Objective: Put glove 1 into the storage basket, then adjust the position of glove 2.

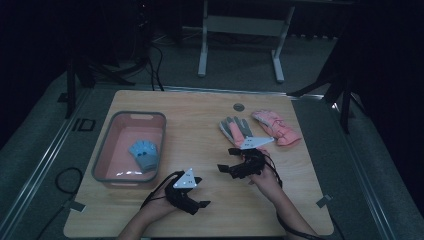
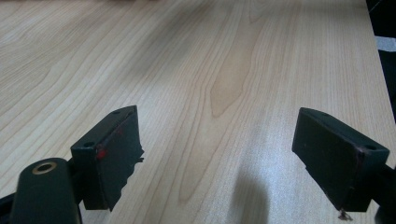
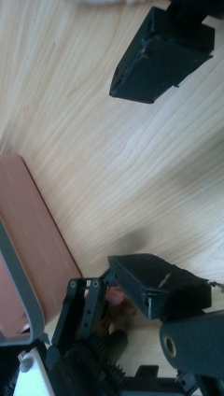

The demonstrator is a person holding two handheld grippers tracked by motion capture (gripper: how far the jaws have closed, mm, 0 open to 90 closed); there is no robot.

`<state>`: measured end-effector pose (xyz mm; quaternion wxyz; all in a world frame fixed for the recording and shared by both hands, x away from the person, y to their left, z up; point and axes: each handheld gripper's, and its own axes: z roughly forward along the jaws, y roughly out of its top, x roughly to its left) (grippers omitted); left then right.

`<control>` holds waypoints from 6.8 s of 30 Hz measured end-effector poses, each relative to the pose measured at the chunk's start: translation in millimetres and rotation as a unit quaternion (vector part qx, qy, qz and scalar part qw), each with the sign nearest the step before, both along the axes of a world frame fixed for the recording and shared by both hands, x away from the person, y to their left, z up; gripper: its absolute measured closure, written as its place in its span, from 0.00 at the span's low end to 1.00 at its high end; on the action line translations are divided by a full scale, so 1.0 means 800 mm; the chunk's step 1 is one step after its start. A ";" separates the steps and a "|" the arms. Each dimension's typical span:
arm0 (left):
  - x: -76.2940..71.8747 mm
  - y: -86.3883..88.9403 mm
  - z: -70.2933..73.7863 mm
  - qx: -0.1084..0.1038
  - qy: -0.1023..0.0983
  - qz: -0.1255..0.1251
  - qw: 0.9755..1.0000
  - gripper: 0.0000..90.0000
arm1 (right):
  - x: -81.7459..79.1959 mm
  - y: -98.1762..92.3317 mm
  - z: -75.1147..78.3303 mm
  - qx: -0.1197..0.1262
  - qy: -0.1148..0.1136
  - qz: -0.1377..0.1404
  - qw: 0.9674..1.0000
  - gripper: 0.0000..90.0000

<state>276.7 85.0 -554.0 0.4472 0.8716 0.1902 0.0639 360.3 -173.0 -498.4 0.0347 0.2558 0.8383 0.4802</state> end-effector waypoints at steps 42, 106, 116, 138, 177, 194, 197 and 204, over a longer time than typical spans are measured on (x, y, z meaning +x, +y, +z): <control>-0.007 -0.003 -0.010 0.017 0.003 -0.015 1.000 0.17 | 0.143 -0.058 -0.042 -0.151 0.009 -0.163 0.975 0.87; -0.007 -0.004 -0.010 0.025 -0.002 -0.022 0.999 0.17 | 0.021 -0.111 0.029 -0.062 -0.029 -0.285 0.956 0.68; -0.006 -0.003 -0.010 0.022 0.004 -0.024 0.999 0.17 | 0.072 -0.197 0.035 -0.071 -0.056 -0.288 0.953 0.67; -0.007 -0.001 -0.010 0.013 0.005 -0.012 1.000 0.17 | 0.186 -0.206 -0.032 -0.143 0.011 -0.247 0.958 0.72; -0.008 -0.003 -0.010 0.022 0.000 -0.017 1.000 0.17 | -0.004 -0.149 -0.016 -0.096 0.050 -0.485 0.868 0.99; -0.009 -0.003 -0.010 0.024 0.000 -0.020 1.000 0.17 | -0.002 -0.147 -0.002 -0.116 0.039 -0.426 0.896 0.74; -0.009 -0.003 -0.010 0.023 0.000 -0.020 1.000 0.17 | -0.001 -0.155 0.008 -0.108 0.033 -0.403 0.908 0.73; -0.008 -0.003 -0.010 0.024 -0.002 -0.021 0.999 0.17 | 0.009 -0.205 0.029 -0.127 -0.001 -0.313 0.941 0.71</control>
